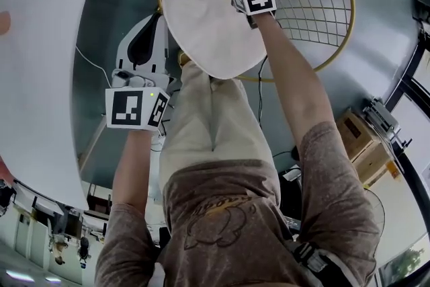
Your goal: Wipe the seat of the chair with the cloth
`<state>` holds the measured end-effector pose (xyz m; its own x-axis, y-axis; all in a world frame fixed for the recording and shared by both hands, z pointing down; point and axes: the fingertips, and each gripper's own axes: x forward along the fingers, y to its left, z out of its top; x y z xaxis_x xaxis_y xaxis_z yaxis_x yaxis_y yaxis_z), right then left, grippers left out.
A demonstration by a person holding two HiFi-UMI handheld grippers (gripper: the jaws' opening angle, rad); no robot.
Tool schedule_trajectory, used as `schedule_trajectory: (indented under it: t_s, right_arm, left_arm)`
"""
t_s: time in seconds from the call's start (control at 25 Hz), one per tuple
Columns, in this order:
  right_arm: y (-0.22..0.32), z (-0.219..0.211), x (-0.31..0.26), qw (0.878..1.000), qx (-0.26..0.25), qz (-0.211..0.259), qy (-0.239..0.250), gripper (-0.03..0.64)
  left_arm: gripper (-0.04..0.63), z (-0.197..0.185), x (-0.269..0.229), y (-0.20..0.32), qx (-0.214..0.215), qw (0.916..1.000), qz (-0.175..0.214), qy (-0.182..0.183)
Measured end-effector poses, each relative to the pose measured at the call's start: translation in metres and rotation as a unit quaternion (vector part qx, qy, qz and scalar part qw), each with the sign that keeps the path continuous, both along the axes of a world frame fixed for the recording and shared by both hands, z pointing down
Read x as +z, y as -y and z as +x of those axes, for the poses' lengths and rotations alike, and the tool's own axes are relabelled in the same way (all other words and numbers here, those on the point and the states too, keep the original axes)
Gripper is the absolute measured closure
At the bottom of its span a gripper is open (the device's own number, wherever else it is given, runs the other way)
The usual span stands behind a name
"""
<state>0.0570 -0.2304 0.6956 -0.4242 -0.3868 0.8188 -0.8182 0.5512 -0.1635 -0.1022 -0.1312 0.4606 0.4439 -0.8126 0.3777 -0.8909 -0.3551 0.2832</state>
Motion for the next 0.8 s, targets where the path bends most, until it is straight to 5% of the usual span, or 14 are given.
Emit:
schedule_trajectory:
  t_s: [0.8]
  right_arm:
    - [-0.04,-0.111,0.009,0.996,-0.066,-0.055,0.039,0.497]
  left_arm:
    - [0.586,-0.026,0.01,0.002,-0.017,0.9996,-0.022,-0.008]
